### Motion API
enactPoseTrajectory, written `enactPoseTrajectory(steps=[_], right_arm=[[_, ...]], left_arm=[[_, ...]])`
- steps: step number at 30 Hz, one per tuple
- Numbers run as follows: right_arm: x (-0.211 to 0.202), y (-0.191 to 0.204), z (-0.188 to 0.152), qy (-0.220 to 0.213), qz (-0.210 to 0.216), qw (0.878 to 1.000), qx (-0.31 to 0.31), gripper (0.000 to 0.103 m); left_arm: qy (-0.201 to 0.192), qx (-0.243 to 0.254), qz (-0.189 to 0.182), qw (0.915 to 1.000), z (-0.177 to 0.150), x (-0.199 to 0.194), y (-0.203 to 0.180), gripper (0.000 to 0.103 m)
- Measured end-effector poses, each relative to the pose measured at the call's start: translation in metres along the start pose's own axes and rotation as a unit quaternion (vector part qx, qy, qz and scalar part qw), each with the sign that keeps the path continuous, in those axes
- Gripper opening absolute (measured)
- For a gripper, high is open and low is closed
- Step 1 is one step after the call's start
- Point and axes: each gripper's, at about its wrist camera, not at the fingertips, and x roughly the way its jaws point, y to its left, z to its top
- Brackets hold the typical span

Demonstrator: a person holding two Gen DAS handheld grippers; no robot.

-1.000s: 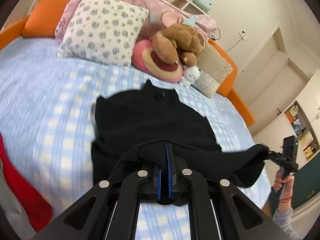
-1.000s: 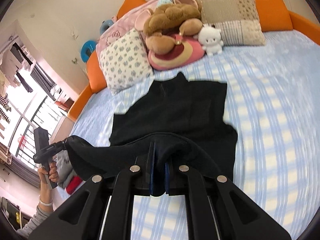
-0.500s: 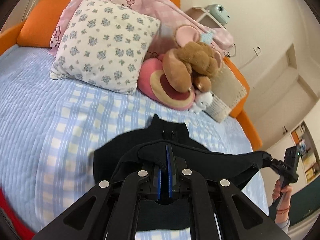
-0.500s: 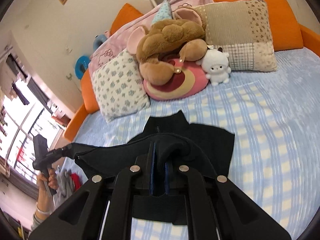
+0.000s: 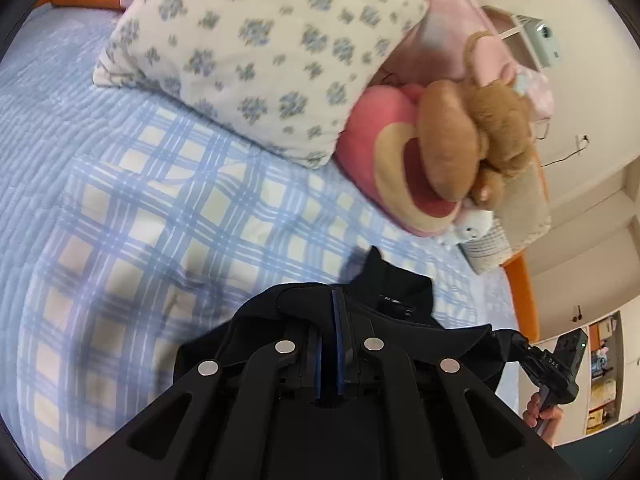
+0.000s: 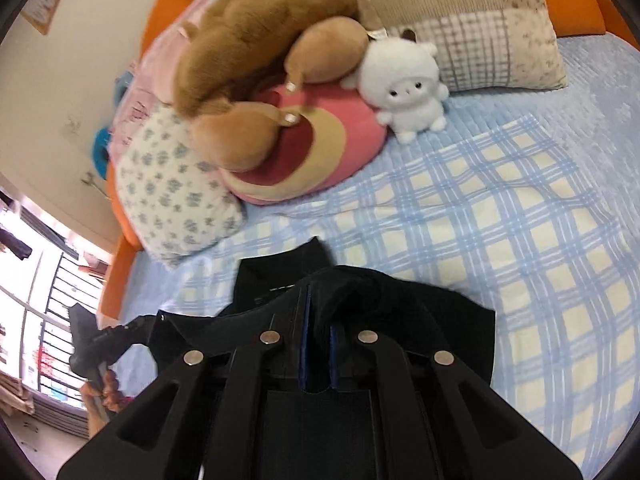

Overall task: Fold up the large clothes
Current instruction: 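Lift the hem with both tools and fold it toward the collar, then open both tools to release the hem near the collar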

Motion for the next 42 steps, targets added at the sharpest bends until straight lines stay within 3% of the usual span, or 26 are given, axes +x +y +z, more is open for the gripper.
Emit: enactPoseTrajectory(steps=[10, 12, 14, 17, 20, 21, 22, 23, 24, 25, 26, 27, 29, 31, 32, 34, 35, 38, 40, 41, 42], right_arm=[[0.064, -0.053, -0.007, 0.028, -0.016, 0.997, 0.064, 0.008], [0.07, -0.06, -0.008, 0.027, -0.017, 0.996, 0.081, 0.01], [0.073, -0.063, -0.007, 0.031, -0.015, 0.995, 0.094, 0.013], [0.065, -0.062, -0.002, 0.035, -0.007, 0.994, 0.105, 0.019], [0.036, -0.055, 0.006, 0.004, -0.014, 0.995, 0.099, 0.048], [0.026, -0.051, 0.009, -0.014, -0.025, 0.995, 0.095, 0.067], [0.01, -0.048, 0.012, -0.039, -0.032, 0.995, 0.09, 0.075], [-0.006, -0.046, 0.015, -0.057, -0.039, 0.994, 0.09, 0.079], [-0.015, -0.044, 0.017, -0.062, -0.043, 0.993, 0.087, 0.079], [-0.024, -0.041, 0.018, -0.063, -0.044, 0.994, 0.079, 0.079], [-0.033, -0.035, 0.018, -0.064, -0.046, 0.995, 0.066, 0.079], [-0.038, -0.03, 0.017, -0.065, -0.05, 0.995, 0.051, 0.078], [-0.045, -0.008, 0.011, -0.059, -0.072, 0.996, -0.012, 0.078], [-0.041, 0.009, 0.002, -0.045, -0.087, 0.994, -0.053, 0.071], [-0.036, 0.019, -0.004, -0.03, -0.086, 0.993, -0.074, 0.061], [-0.029, 0.033, -0.018, -0.022, -0.09, 0.991, -0.1, 0.048], [-0.021, 0.043, -0.027, -0.011, -0.095, 0.988, -0.12, 0.036], [0.008, 0.062, -0.053, 0.027, -0.101, 0.982, -0.155, 0.033], [0.026, 0.069, -0.069, 0.05, -0.108, 0.978, -0.171, 0.031], [0.041, 0.071, -0.079, 0.067, -0.123, 0.973, -0.182, 0.031], [0.051, 0.071, -0.086, 0.076, -0.13, 0.971, -0.186, 0.031]], left_arm=[[0.022, 0.003, 0.045, 0.9988, -0.004, 0.063, 0.034, 0.011], [0.026, 0.003, 0.049, 0.9985, -0.003, 0.07, 0.036, 0.015], [0.019, 0.034, 0.06, 0.9974, -0.003, 0.069, 0.026, 0.016], [0.011, 0.066, 0.07, 0.9953, -0.004, 0.061, 0.014, 0.016], [-0.001, 0.047, 0.044, 0.9979, 0.0, 0.044, 0.011, 0.018], [-0.007, 0.042, 0.038, 0.9984, 0.002, 0.038, 0.009, 0.023], [-0.017, 0.034, 0.026, 0.999, 0.005, 0.028, 0.008, 0.029], [-0.031, 0.024, 0.017, 0.9991, 0.008, 0.019, 0.007, 0.054], [-0.057, 0.009, 0.02, 0.9982, 0.012, 0.005, 0.009, 0.093], [-0.112, -0.017, 0.027, 0.9932, 0.015, -0.019, 0.013, 0.097], [-0.134, -0.031, 0.02, 0.9903, 0.017, -0.03, 0.017, 0.097], [-0.145, -0.063, 0.006, 0.9874, 0.021, -0.044, 0.026, 0.097], [-0.136, -0.079, 0.005, 0.9875, 0.024, -0.054, 0.031, 0.097], [-0.126, -0.034, 0.034, 0.9909, 0.019, -0.06, 0.016, 0.097], [-0.12, 0.005, 0.051, 0.9914, 0.013, -0.061, 0.004, 0.097], [-0.109, 0.096, 0.086, 0.9856, -0.008, -0.059, -0.028, 0.097], [-0.1, 0.133, 0.093, 0.9817, -0.021, -0.055, -0.042, 0.097], [-0.058, 0.215, 0.088, 0.9709, -0.061, -0.036, -0.074, 0.096], [-0.008, 0.272, 0.081, 0.9587, -0.091, -0.009, -0.095, 0.083], [0.023, 0.297, 0.09, 0.9505, -0.104, 0.007, -0.103, 0.071], [0.06, 0.324, 0.112, 0.9373, -0.12, 0.031, -0.11, 0.064]])
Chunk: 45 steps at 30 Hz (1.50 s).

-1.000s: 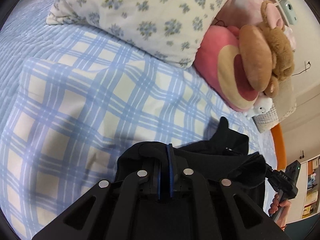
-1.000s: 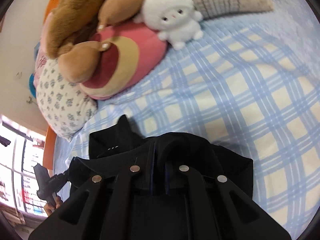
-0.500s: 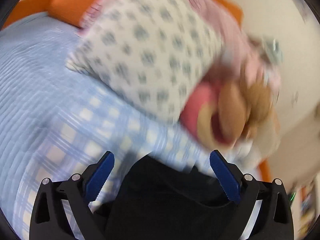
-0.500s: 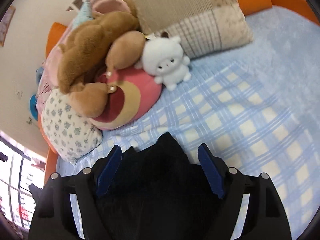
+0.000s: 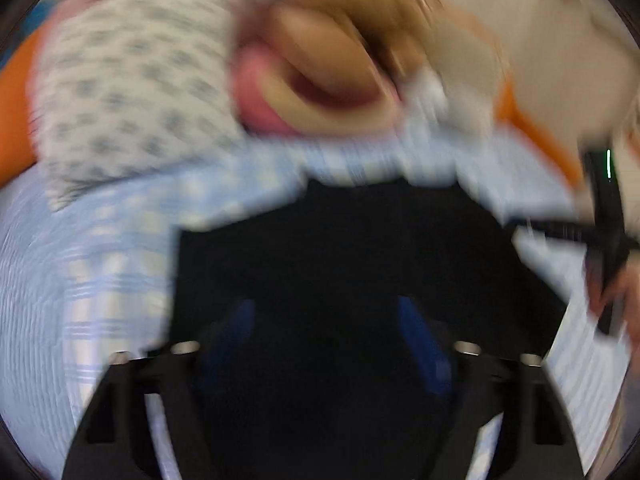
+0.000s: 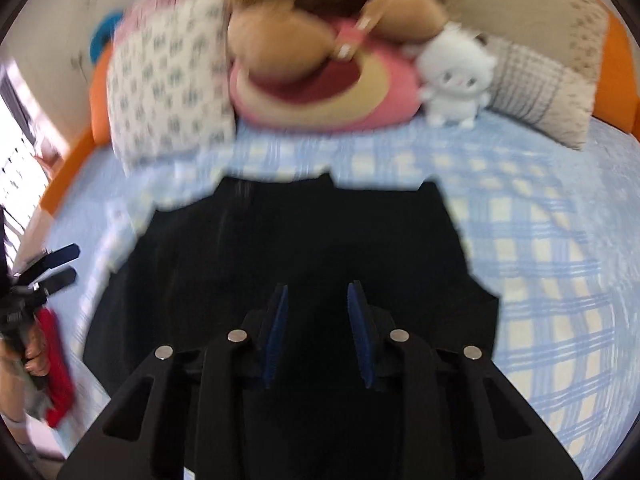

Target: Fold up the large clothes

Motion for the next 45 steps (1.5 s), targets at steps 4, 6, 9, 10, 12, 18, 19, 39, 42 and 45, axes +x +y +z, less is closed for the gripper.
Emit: enactPoseTrajectory(steps=[4, 6, 9, 10, 12, 18, 19, 39, 42, 45], right_arm=[[0.042, 0.009, -0.013, 0.035, -0.023, 0.999, -0.012, 0.028], [0.061, 0.007, -0.018, 0.045, -0.04, 0.998, -0.01, 0.027], [0.071, -0.003, -0.015, 0.025, -0.054, 0.998, 0.013, 0.024], [0.073, -0.007, -0.012, 0.018, -0.059, 0.998, 0.023, 0.025], [0.077, -0.012, -0.009, 0.014, -0.064, 0.997, 0.037, 0.025], [0.046, -0.017, -0.019, -0.002, -0.068, 0.997, 0.039, 0.03], [0.032, -0.018, -0.023, -0.007, -0.067, 0.997, 0.036, 0.035], [-0.056, -0.096, -0.158, 0.028, -0.028, 0.994, 0.104, 0.063], [-0.05, -0.096, -0.161, 0.02, -0.023, 0.993, 0.116, 0.055], [-0.054, -0.094, -0.159, 0.014, -0.028, 0.993, 0.118, 0.033]], left_arm=[[0.068, 0.055, 0.045, 0.9952, -0.011, 0.056, -0.03, 0.063], [0.074, 0.049, 0.056, 0.9946, -0.013, 0.071, -0.029, 0.063], [0.06, 0.019, 0.058, 0.9963, -0.009, 0.082, -0.018, 0.064], [0.054, 0.001, 0.064, 0.9964, -0.006, 0.083, -0.012, 0.064], [0.046, -0.022, 0.075, 0.9959, -0.003, 0.085, -0.005, 0.064], [0.008, -0.055, 0.077, 0.9955, -0.011, 0.058, -0.006, 0.069], [0.005, -0.055, 0.071, 0.996, -0.014, 0.049, -0.005, 0.072], [0.031, -0.226, 0.043, 0.9728, -0.18, -0.036, 0.112, 0.093], [0.011, -0.27, -0.019, 0.9626, -0.186, -0.028, 0.114, 0.091], [0.011, -0.275, -0.038, 0.9607, -0.186, -0.024, 0.11, 0.074]])
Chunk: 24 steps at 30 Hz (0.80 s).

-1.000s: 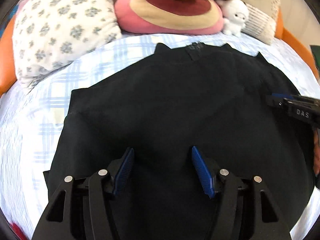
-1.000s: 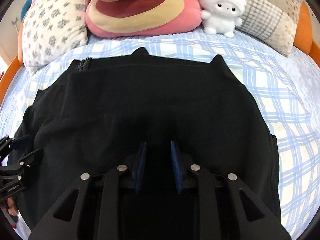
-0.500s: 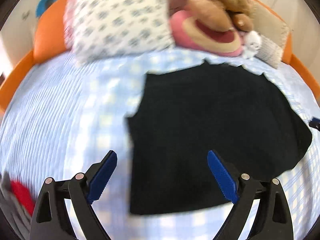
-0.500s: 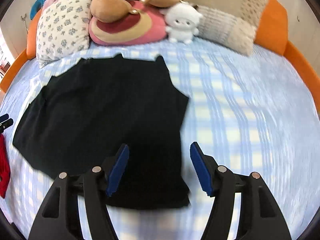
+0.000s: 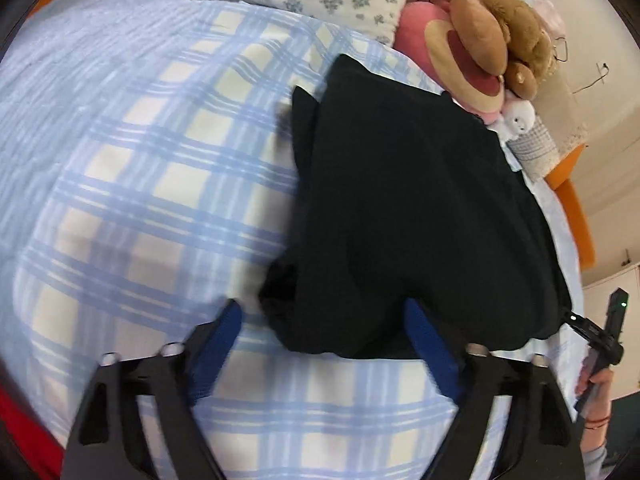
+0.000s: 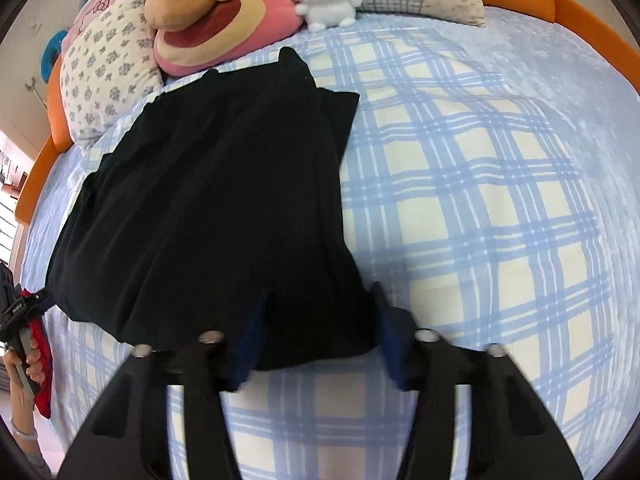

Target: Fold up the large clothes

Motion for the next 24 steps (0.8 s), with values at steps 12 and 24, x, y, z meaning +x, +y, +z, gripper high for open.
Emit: enactPoseTrajectory(steps=[12, 24], right_arm=[[-0.051, 0.011, 0.017, -0.03, 0.009, 0.999, -0.033, 0.007], [-0.012, -0.028, -0.016, -0.005, 0.055, 0.998, 0.018, 0.007]], left_arm=[[-0.015, 0.099, 0.052, 0.9936, 0.025, -0.045, -0.052, 0.024], [-0.005, 0.101, 0.097, 0.9901, 0.004, -0.022, -0.021, 0.016]])
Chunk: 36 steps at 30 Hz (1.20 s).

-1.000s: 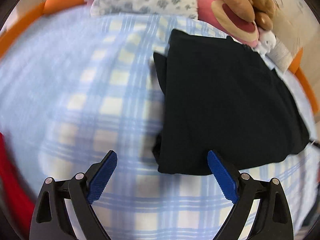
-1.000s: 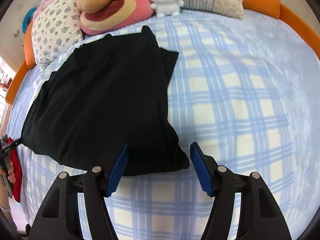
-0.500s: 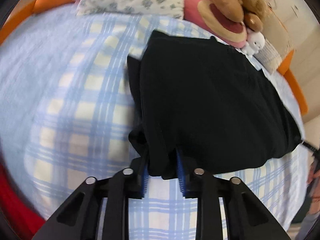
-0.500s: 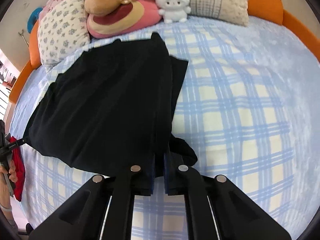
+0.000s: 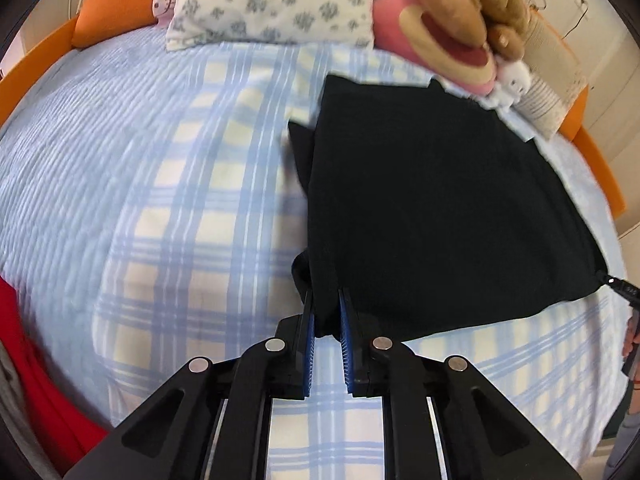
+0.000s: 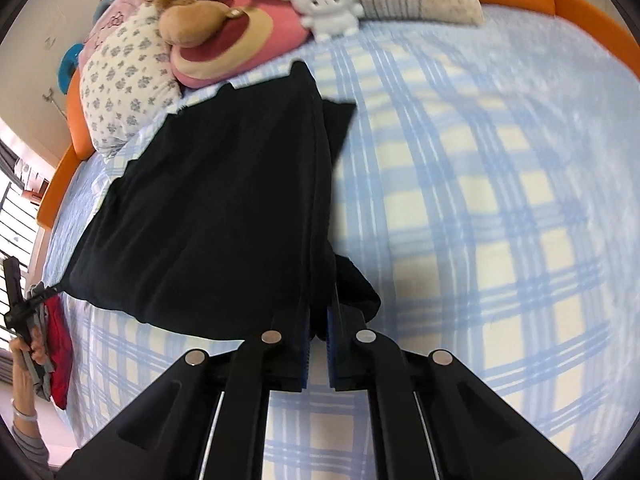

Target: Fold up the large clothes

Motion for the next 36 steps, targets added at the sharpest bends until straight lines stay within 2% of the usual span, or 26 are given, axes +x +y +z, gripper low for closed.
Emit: enactPoseTrajectory(steps=[3, 8, 10, 11, 12, 13, 14, 15, 16, 17, 18, 21, 24, 27, 29, 36], right_arm=[[0.009, -0.01, -0.005, -0.004, 0.012, 1.0, 0.017, 0.007], [0.016, -0.011, -0.012, -0.018, 0.003, 1.0, 0.007, 0.005], [0.015, -0.006, -0.013, -0.019, -0.005, 1.0, -0.001, 0.008], [0.012, 0.0, -0.013, -0.017, -0.015, 1.0, -0.015, 0.013], [0.009, 0.003, -0.013, -0.013, -0.023, 0.999, -0.022, 0.017], [0.005, 0.006, -0.013, -0.011, -0.029, 0.999, -0.027, 0.019], [0.001, 0.007, -0.013, -0.01, -0.032, 0.999, -0.03, 0.024], [-0.007, 0.01, -0.014, -0.014, -0.038, 0.999, -0.032, 0.037], [-0.015, 0.013, -0.016, -0.021, -0.056, 0.998, -0.033, 0.051], [-0.024, 0.016, -0.018, -0.035, -0.072, 0.996, -0.038, 0.077], [-0.031, 0.019, -0.02, -0.048, -0.077, 0.995, -0.044, 0.079], [-0.047, 0.028, -0.026, -0.061, -0.078, 0.994, -0.056, 0.079], [-0.062, 0.04, -0.032, -0.076, -0.084, 0.992, -0.064, 0.079], [-0.075, 0.053, -0.037, -0.087, -0.074, 0.99, -0.078, 0.079], [-0.083, 0.064, -0.039, -0.092, -0.065, 0.99, -0.088, 0.079], [-0.089, 0.091, -0.046, -0.099, -0.04, 0.987, -0.12, 0.079]], left_arm=[[0.002, -0.017, 0.001, 0.9999, -0.005, 0.015, 0.008, 0.016], [0.001, -0.024, 0.014, 0.9996, -0.008, 0.025, 0.011, 0.017], [-0.002, -0.026, 0.023, 0.9994, -0.01, 0.023, 0.009, 0.024], [-0.003, -0.027, 0.031, 0.9992, -0.011, 0.02, 0.009, 0.032], [-0.004, -0.028, 0.036, 0.9989, -0.011, 0.017, 0.01, 0.045], [-0.009, -0.033, 0.041, 0.9986, -0.013, 0.009, 0.012, 0.053], [-0.013, -0.038, 0.038, 0.9985, -0.016, 0.002, 0.014, 0.066], [-0.016, -0.054, 0.032, 0.9979, -0.021, -0.008, 0.019, 0.078], [-0.017, -0.066, 0.019, 0.9975, -0.024, -0.014, 0.022, 0.08], [-0.018, -0.08, -0.005, 0.9966, -0.03, -0.021, 0.024, 0.08], [-0.02, -0.097, -0.034, 0.9945, -0.036, -0.029, 0.025, 0.081], [-0.023, -0.125, -0.098, 0.987, -0.047, -0.038, 0.016, 0.085], [-0.02, -0.142, -0.14, 0.9798, -0.053, -0.031, -0.002, 0.085], [-0.024, -0.164, -0.162, 0.9727, -0.053, -0.013, -0.013, 0.085], [-0.019, -0.194, -0.184, 0.9634, -0.051, 0.005, -0.012, 0.085], [-0.036, -0.253, -0.208, 0.9443, -0.041, 0.045, -0.004, 0.083]])
